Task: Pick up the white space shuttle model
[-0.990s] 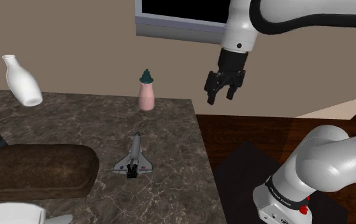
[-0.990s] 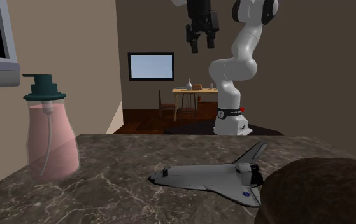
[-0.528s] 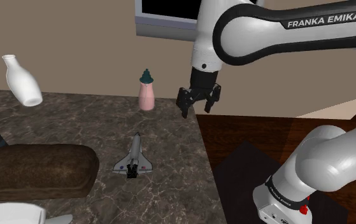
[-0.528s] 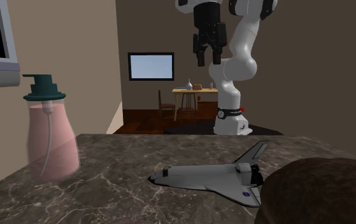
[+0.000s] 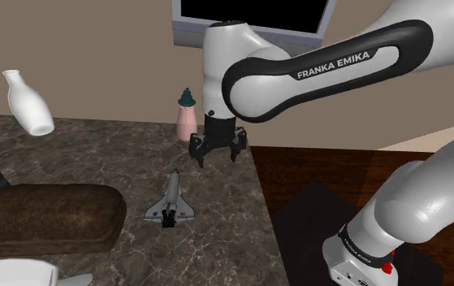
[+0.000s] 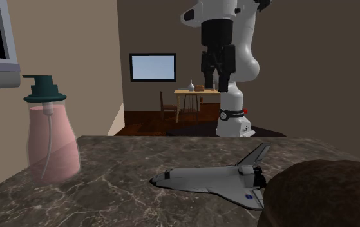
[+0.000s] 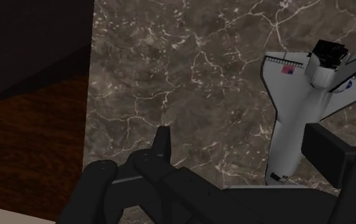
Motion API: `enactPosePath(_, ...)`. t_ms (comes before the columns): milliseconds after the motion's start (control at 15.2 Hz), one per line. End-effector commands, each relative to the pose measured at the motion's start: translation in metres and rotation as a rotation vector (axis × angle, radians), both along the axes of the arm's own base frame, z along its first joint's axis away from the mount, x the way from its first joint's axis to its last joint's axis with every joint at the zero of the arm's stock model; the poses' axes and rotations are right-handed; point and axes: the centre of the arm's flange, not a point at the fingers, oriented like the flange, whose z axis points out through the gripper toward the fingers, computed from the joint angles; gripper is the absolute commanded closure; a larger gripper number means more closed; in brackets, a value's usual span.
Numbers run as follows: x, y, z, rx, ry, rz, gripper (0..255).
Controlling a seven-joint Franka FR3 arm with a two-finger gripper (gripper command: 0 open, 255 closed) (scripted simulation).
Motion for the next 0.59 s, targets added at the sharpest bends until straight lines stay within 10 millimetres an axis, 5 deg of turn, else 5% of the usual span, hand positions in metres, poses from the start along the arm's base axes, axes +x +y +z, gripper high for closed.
enactPosePath(0, 0.011, 0.02, -0.016, -0.013, -0.006, -0.038, 0)
enactPosePath(528, 0.07, 0.082, -0.084, -0.072, -0.025, -0.172, 0)
